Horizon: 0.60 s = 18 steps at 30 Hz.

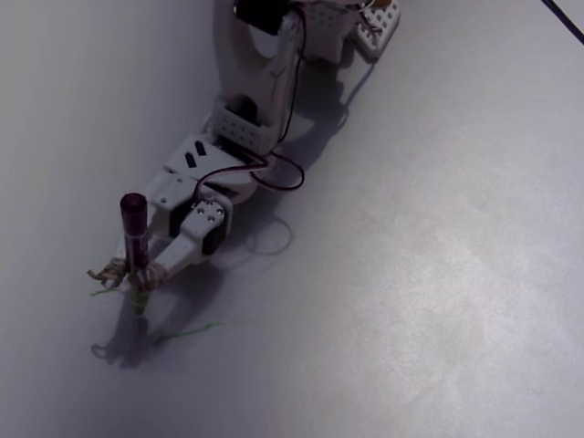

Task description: Draw the capital letter X with the green marker.

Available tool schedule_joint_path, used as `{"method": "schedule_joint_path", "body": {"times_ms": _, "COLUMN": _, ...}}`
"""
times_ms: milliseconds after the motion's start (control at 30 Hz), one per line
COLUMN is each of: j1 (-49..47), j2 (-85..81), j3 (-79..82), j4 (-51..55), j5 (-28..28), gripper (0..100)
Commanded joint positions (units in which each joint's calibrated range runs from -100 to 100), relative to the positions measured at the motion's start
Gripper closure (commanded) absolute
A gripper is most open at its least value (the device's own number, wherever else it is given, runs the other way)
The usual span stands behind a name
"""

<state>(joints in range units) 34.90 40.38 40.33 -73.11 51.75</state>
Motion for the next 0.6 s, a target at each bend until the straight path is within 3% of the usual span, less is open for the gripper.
{"method": "schedule_joint_path", "body": {"times_ms": 0, "j1": 1.6, "j2": -1.41, "j3": -1.85, "j4": 0.4, "j5": 0.1, "gripper": 100}}
{"method": "schedule_joint_path", "body": {"times_ms": 567, "j1": 3.41, "j2": -0.77, "j3": 7.31, "j4": -1.15, "j5": 1.27, "gripper": 100}}
